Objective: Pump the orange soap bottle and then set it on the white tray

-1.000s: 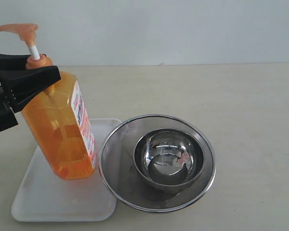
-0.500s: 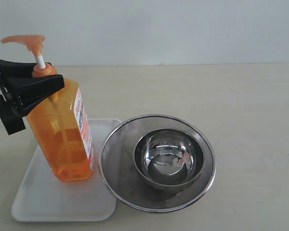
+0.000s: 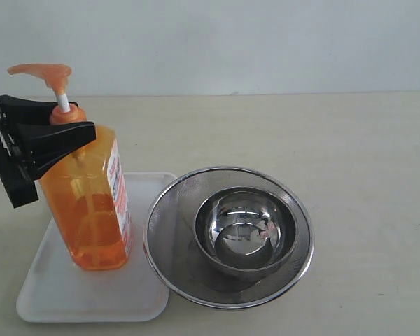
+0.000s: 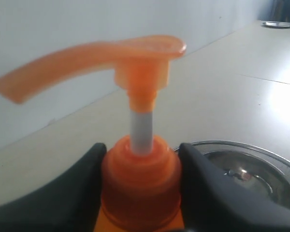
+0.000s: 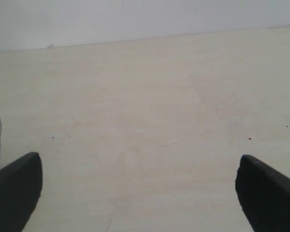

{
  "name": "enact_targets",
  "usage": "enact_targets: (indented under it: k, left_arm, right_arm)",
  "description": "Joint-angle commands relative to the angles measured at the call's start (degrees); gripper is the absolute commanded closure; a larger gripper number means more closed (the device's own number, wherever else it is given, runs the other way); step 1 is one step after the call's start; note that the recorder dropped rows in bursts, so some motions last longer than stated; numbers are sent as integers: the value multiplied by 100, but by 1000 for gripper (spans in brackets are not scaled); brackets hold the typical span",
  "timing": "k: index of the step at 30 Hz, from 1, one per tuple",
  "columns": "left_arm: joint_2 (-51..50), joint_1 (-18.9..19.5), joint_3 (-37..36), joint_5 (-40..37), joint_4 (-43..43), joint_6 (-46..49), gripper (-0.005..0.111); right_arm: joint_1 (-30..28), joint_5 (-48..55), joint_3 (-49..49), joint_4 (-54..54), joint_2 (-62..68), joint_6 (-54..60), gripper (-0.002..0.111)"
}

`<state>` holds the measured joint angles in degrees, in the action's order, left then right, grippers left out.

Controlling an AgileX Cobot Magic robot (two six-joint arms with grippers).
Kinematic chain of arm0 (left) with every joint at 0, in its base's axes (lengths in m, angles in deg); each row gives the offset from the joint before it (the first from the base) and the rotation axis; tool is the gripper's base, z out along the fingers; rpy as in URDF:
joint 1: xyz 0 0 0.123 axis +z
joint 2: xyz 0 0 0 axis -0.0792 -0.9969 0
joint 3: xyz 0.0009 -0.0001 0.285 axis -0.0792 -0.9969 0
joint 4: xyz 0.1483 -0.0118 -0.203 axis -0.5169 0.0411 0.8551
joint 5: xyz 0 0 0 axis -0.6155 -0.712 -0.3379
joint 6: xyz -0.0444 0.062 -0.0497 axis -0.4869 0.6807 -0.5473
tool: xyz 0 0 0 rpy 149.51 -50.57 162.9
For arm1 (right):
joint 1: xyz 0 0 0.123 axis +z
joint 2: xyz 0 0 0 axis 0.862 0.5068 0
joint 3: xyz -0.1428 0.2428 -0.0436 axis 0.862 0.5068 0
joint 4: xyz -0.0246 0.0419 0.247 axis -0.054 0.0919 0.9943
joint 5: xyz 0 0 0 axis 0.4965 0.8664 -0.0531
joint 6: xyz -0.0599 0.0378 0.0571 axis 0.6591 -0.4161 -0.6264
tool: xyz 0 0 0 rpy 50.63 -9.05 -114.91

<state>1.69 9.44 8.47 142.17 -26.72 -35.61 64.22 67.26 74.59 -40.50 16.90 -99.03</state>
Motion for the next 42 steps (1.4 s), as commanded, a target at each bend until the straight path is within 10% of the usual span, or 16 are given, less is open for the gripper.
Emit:
enact_targets:
  k: [1, 6, 12, 20, 42]
  left_arm:
    - [26, 19, 77, 286, 207, 4, 102]
    - [26, 19, 77, 24, 207, 5, 102]
    - [26, 19, 77, -92, 188, -79, 51]
    - [26, 19, 77, -239, 200, -457, 34]
    - [1049, 19, -247, -1226, -3, -1639, 16]
  right_arm:
    - [-12, -16, -5, -31, -32, 6, 3]
    - [-12, -28, -5, -31, -32, 6, 3]
    - [-12, -41, -5, -31, -32, 6, 3]
    - [-12, -41, -5, -31, -32, 6, 3]
    - [-12, -18, -5, -31, -32, 6, 3]
